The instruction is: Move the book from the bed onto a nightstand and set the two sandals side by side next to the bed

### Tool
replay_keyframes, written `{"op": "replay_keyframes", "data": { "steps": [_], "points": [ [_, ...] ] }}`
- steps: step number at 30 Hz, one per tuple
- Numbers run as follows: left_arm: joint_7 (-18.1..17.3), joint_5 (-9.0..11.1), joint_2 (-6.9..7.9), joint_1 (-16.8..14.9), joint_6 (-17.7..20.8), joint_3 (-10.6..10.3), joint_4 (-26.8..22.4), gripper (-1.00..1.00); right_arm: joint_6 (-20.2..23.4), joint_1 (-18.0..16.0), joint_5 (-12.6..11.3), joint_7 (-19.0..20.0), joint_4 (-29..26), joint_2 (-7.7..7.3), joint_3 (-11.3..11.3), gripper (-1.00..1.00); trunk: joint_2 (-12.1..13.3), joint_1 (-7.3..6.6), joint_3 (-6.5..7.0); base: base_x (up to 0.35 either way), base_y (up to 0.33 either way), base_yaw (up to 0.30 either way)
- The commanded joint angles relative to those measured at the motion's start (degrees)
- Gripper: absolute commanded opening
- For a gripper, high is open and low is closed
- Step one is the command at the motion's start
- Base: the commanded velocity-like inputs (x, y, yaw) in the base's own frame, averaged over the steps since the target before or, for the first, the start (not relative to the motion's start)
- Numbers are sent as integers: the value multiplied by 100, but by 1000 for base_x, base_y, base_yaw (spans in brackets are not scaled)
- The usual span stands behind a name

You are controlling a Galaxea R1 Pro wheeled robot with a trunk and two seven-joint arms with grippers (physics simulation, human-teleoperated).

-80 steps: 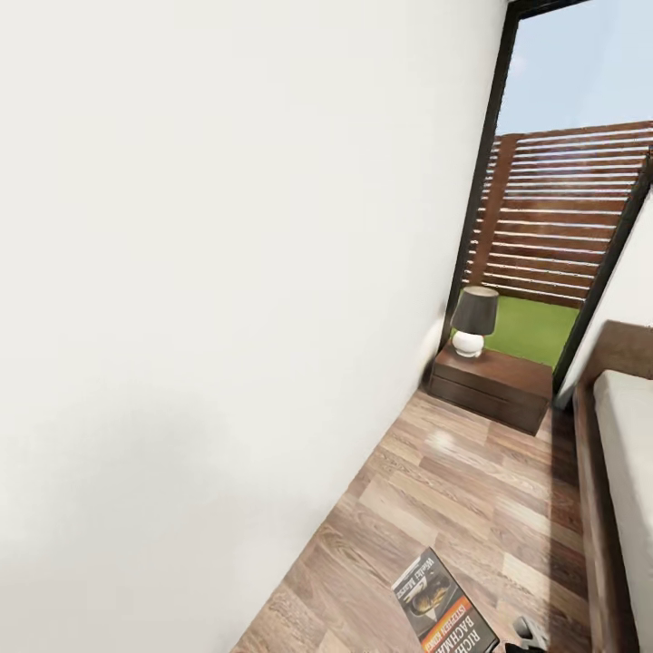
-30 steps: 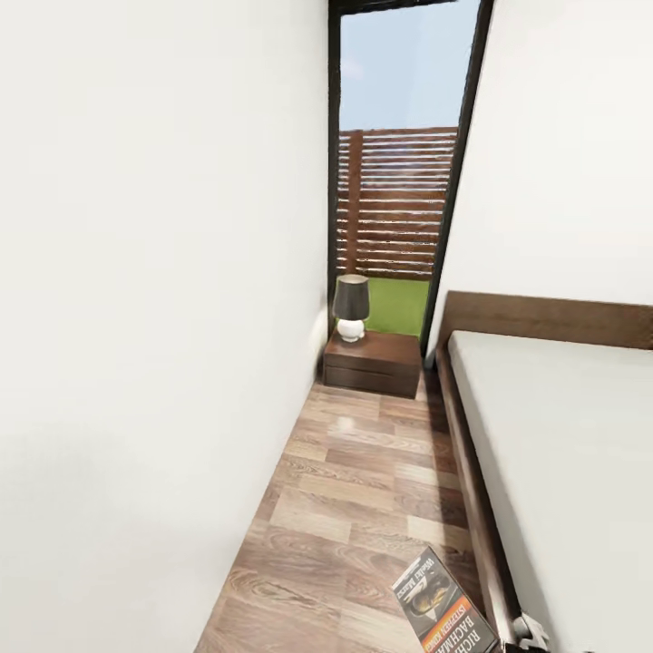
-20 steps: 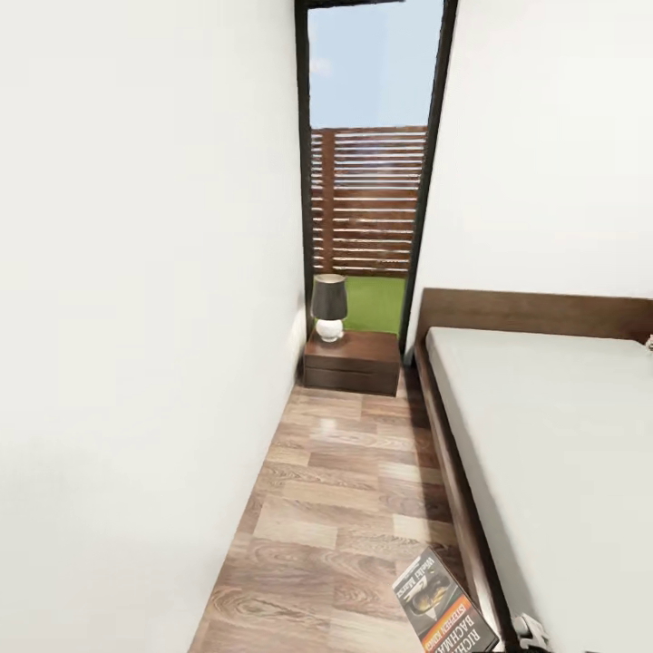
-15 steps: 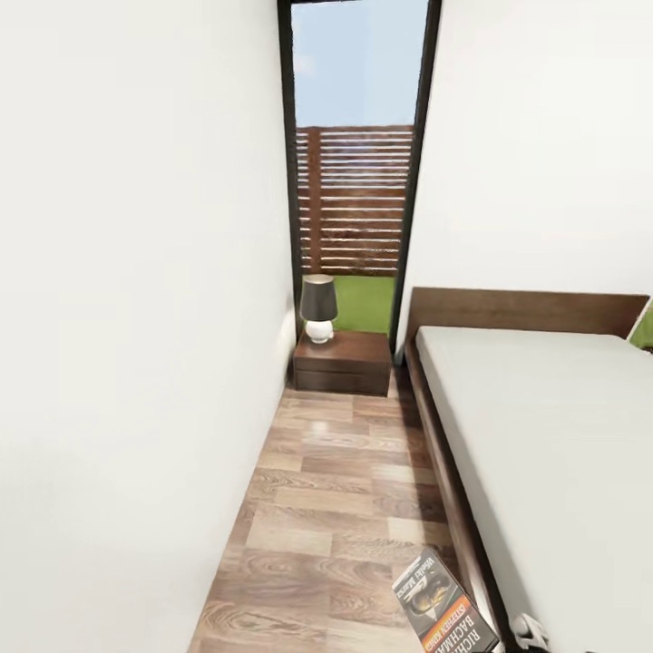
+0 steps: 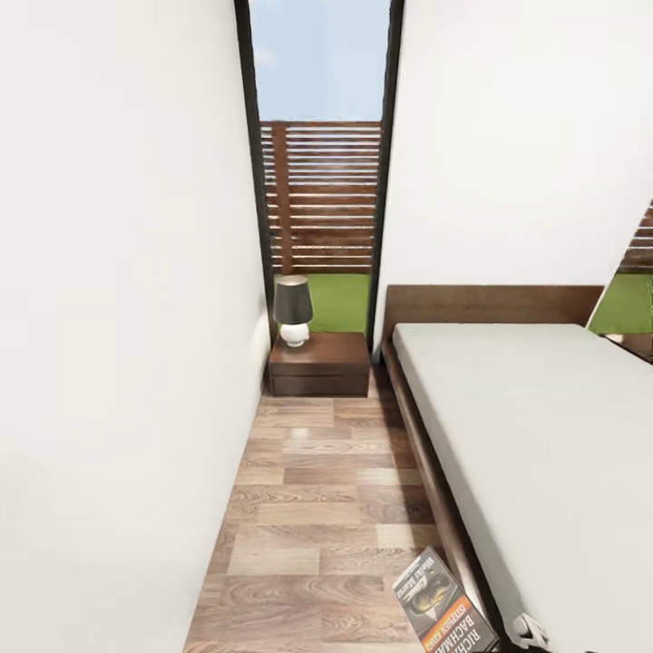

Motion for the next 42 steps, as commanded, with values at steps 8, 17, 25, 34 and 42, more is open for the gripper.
{"op": "replay_keyframes", "data": {
  "steps": [8, 17, 25, 34, 42],
  "points": [
    [-14, -60, 3, -3, -26, 47, 3, 100, 52, -2, 42, 12, 1, 2, -49, -100, -13, 4, -20, 10, 5, -10],
    [-14, -61, -1, -5, -26, 47, 3, 100, 49, 2, 51, 12, 3, 2, -49, -100, -13, 4, -20, 4, 0, 0],
    [-14, -60, 6, -5, -27, 47, 3, 100, 51, 1, 52, 11, 3, 2, -49, -100, -13, 4, -20, 268, 0, 0],
    [-14, -60, 4, -5, -27, 47, 3, 100, 51, 2, 52, 10, 3, 2, -49, -100, -13, 4, -20, 331, 0, 0],
    [-14, -60, 7, -5, -27, 47, 3, 100, 51, 2, 51, 12, 3, 2, -49, -100, -13, 4, -20, 332, 0, 0]
  ]
}}
